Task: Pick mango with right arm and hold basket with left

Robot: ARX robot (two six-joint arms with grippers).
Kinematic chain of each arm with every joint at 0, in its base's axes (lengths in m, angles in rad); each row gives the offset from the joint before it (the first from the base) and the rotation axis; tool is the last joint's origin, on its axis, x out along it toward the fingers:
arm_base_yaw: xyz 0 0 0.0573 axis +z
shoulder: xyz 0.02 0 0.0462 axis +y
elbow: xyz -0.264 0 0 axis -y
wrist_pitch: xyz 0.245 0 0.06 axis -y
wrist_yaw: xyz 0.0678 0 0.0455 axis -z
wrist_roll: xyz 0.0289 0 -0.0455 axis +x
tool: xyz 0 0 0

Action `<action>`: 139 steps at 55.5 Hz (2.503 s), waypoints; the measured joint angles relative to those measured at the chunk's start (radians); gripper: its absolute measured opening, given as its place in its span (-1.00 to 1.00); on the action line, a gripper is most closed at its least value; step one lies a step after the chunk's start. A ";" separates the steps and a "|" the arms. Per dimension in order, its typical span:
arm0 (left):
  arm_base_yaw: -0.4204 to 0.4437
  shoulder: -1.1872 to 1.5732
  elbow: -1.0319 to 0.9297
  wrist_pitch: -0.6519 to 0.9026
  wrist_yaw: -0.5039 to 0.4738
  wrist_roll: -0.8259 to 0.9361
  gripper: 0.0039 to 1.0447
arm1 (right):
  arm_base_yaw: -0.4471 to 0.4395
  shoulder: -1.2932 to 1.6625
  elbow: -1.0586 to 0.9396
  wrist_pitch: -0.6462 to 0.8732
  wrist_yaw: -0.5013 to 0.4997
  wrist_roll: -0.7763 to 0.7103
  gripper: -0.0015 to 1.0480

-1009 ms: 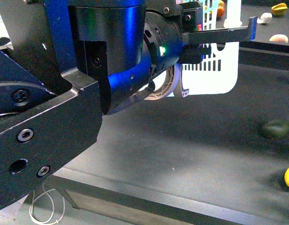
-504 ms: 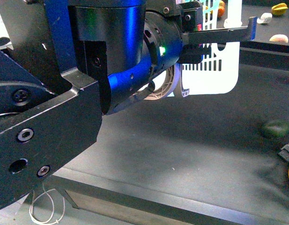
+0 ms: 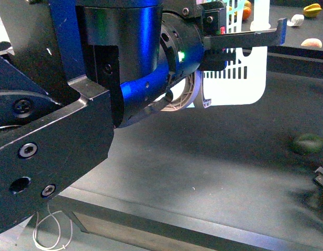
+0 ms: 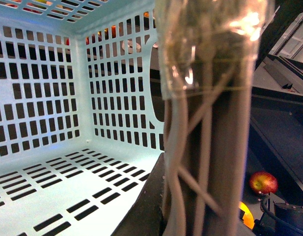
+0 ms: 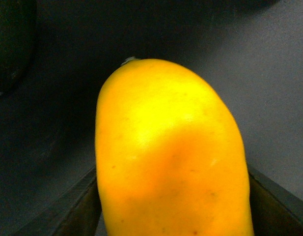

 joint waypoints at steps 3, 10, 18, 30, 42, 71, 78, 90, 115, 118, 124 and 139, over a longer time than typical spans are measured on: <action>0.000 0.000 0.000 0.000 0.000 0.000 -0.91 | -0.001 0.000 0.000 0.000 -0.001 -0.002 0.31; 0.000 0.000 0.000 0.000 0.000 0.000 -0.91 | -0.005 -0.003 -0.010 0.008 -0.007 -0.003 0.20; 0.000 0.000 0.000 0.000 0.000 0.000 -0.91 | -0.011 -0.031 -0.052 0.024 -0.033 -0.003 0.18; 0.000 0.000 0.000 0.000 0.000 0.000 -0.91 | -0.014 -0.167 -0.140 0.052 -0.105 -0.002 0.17; 0.000 0.000 0.000 0.000 0.000 0.000 -0.91 | 0.010 -0.369 -0.220 0.022 -0.251 0.000 0.17; 0.000 0.000 0.000 0.000 0.000 0.000 -0.91 | 0.228 -0.924 -0.346 -0.087 -0.521 -0.050 0.17; 0.000 0.000 0.000 0.000 -0.001 0.000 -0.91 | 0.282 -1.009 -0.346 -0.115 -0.522 -0.053 0.17; 0.000 0.000 0.000 0.000 0.000 0.001 -0.91 | 0.430 -1.037 -0.288 -0.190 -0.439 -0.064 0.17; 0.000 0.000 0.000 0.000 -0.001 0.000 -0.91 | 0.581 -0.861 -0.045 -0.242 -0.298 -0.058 0.17; 0.000 0.000 0.000 0.000 -0.001 0.000 -0.91 | 0.583 -0.846 -0.032 -0.245 -0.289 -0.057 0.17; 0.000 0.000 0.000 0.000 0.000 -0.001 -0.91 | 0.584 -0.825 -0.018 -0.251 -0.272 -0.056 0.17; 0.000 0.000 0.000 0.000 0.000 0.000 -0.91 | 0.583 -0.791 -0.011 -0.241 -0.240 -0.051 0.48</action>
